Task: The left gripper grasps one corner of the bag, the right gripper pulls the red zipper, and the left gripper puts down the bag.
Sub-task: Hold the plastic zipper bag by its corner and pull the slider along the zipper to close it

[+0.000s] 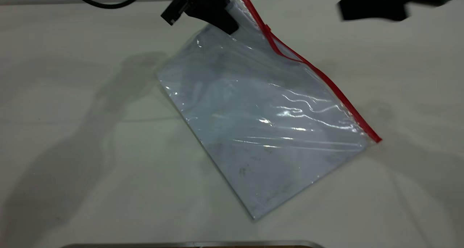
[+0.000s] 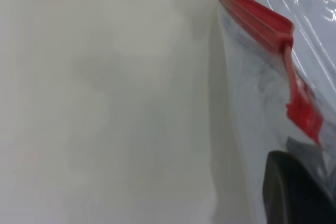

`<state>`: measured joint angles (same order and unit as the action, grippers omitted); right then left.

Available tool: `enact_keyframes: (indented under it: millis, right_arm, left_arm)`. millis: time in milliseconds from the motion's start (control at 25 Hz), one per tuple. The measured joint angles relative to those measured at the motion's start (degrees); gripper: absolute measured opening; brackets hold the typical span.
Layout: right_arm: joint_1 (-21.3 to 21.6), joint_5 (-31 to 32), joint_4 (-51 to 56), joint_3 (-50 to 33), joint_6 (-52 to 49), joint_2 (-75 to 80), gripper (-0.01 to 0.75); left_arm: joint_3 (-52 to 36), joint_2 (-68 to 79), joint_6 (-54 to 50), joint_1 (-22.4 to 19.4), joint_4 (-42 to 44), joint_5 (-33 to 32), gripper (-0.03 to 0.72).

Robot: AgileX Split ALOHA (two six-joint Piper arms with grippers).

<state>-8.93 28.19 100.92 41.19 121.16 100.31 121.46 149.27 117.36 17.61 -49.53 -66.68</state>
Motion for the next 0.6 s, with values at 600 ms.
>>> enact_keyframes:
  millis: [600]
  right_arm:
    - [-1.4,8.8,0.1,13.0,0.0,19.2,0.557]
  left_arm:
    - [0.0,0.0,3.3,3.6,2.1,0.7,0.053]
